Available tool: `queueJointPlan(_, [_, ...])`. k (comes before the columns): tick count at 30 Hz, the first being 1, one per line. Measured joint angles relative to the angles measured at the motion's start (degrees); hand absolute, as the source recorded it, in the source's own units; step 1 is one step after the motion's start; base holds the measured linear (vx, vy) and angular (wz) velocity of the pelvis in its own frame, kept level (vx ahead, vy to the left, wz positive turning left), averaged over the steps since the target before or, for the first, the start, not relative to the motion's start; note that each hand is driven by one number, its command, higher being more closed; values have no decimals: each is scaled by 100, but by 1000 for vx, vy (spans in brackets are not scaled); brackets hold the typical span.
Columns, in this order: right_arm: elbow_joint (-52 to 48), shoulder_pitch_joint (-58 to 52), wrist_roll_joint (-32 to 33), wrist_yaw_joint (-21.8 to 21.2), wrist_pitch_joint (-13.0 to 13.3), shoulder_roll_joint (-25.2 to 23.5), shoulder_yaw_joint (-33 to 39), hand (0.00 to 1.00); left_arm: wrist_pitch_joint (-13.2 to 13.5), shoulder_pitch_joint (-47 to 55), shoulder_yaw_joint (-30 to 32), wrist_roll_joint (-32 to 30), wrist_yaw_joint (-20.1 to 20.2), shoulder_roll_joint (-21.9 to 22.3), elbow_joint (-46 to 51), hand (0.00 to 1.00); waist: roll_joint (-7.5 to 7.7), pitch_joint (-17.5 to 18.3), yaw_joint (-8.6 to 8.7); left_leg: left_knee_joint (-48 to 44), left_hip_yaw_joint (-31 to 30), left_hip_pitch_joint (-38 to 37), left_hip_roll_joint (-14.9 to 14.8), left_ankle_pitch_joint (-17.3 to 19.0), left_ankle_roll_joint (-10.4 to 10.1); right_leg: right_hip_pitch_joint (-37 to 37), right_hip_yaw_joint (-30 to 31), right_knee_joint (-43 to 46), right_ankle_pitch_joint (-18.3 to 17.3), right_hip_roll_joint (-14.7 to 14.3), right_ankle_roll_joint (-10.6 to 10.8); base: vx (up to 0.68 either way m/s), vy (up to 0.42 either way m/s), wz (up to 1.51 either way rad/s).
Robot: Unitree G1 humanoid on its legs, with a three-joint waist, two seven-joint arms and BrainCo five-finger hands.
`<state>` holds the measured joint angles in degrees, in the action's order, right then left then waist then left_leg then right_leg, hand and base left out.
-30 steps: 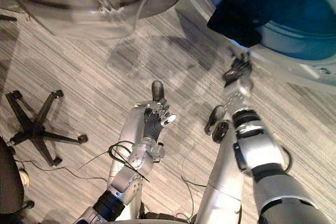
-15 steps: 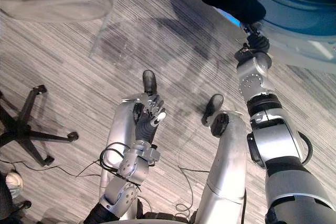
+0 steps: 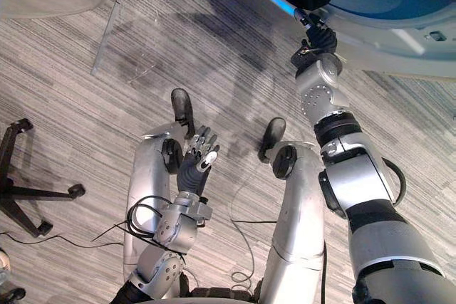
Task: Pick up the laundry basket with both hands and put the clothes into the washing machine.
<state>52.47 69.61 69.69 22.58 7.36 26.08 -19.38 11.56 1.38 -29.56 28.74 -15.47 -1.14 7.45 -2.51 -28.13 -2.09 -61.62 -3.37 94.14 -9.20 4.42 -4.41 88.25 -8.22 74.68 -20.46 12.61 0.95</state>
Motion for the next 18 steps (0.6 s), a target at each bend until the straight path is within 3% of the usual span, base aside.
queueJointPlan(11, [-233,218,-3,-5,125,-560,23,0,6,-25,12,43,-93,-19,-6,0,3,2,-70,903,-288,-343,14,-501,-278,-222,-467,-323,107,-52,-242,-20,-28,9])
queueJointPlan(13, [-232,233,-13,-28,149,-601,23,0,10,-46,12,42,-93,-16,-5,0,3,2,-191,1048,-369,-478,12,-555,-359,-345,-565,-373,107,-53,-278,-39,-60,12])
queueJointPlan(18, [22,450,127,4,175,-694,99,0,19,-98,25,44,-97,-22,-16,0,4,2,-297,1379,-465,-678,15,-561,-363,-590,-795,-570,134,-41,-446,-33,-44,15])
